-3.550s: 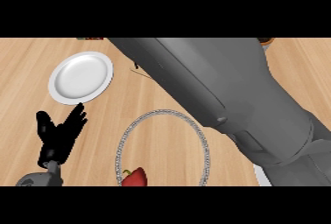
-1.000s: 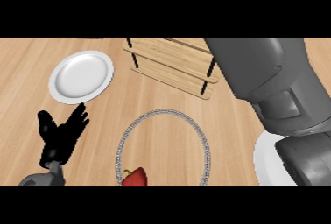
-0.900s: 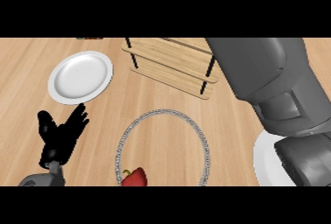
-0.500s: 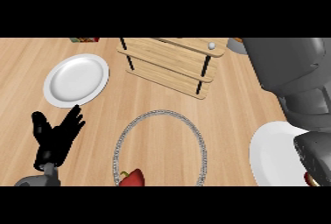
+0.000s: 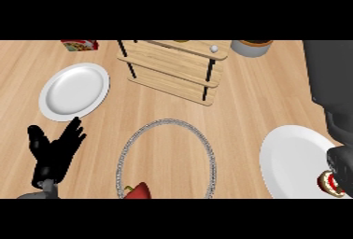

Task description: Pick the lemon from the placemat and place it in the tiered shelf

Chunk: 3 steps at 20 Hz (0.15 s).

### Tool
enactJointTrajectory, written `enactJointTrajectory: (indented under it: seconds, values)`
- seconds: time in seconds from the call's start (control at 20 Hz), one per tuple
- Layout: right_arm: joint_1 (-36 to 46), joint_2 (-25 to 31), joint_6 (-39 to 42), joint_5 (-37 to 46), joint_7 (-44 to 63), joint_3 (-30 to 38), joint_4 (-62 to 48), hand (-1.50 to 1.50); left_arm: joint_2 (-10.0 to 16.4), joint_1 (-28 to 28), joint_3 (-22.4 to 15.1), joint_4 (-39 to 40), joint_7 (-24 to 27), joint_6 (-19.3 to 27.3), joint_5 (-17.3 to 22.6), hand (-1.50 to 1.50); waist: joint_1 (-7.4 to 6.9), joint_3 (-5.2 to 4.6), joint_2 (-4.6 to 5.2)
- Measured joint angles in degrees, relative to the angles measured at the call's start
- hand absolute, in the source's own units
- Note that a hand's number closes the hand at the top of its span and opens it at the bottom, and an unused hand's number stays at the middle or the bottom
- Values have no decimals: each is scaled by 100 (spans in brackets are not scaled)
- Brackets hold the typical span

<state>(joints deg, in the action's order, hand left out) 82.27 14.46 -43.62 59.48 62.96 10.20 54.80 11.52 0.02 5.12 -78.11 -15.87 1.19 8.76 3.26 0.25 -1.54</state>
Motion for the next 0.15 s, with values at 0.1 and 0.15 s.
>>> enactJointTrajectory:
  seconds: [0.1,0.15]
  values:
    - [-300,30,182,-53,86,10,602,-150,-15,8,18,2,49,39,-22,0,24,1,-5]
    - [-491,33,270,-72,116,-4,917,-150,0,23,19,-39,2,30,-13,0,33,-1,-10]
